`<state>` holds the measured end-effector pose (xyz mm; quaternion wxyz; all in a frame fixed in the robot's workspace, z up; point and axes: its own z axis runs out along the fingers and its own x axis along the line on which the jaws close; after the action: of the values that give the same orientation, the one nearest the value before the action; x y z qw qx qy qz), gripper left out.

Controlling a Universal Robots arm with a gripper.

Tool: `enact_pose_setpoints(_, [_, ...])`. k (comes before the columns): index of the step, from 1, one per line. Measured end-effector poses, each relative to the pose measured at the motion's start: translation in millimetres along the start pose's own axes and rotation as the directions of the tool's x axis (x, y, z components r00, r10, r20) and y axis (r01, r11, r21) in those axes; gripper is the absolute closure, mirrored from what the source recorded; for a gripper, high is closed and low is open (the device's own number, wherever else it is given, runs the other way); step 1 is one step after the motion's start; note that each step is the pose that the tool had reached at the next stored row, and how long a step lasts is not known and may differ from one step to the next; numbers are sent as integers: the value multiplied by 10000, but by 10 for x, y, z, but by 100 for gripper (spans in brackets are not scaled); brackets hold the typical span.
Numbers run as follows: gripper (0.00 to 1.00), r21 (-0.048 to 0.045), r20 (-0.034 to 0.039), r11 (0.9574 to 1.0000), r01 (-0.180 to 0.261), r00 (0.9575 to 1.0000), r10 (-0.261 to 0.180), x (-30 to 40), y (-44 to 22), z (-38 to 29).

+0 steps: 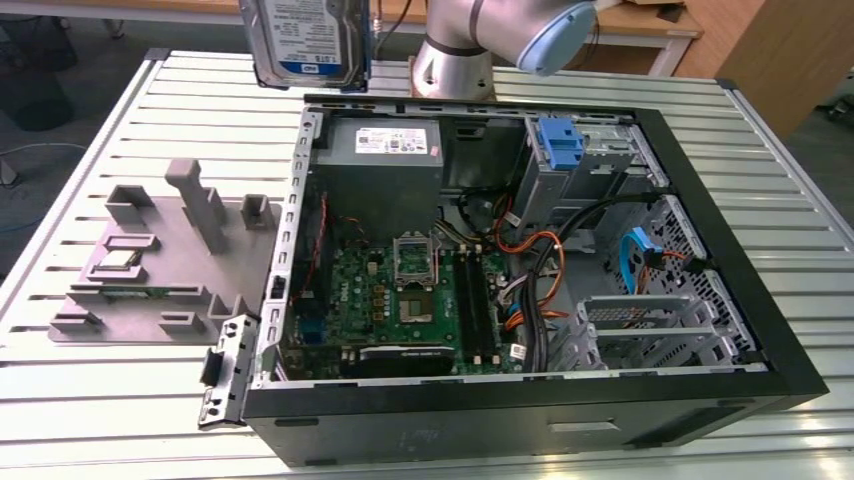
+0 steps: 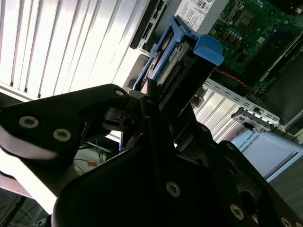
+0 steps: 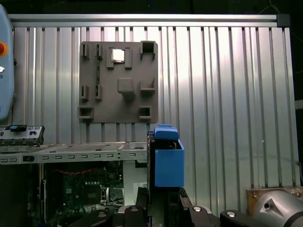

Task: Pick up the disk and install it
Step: 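Pick up the disk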

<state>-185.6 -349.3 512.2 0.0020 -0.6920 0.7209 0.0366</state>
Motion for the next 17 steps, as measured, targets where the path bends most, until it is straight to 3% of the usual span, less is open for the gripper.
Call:
enact_pose_setpoints(7, [65, -7, 0, 10000, 0, 10000, 0, -7, -159, -7])
enact_pose_setpoints(17, [65, -7, 0, 10000, 0, 10000, 0, 25, -214, -11])
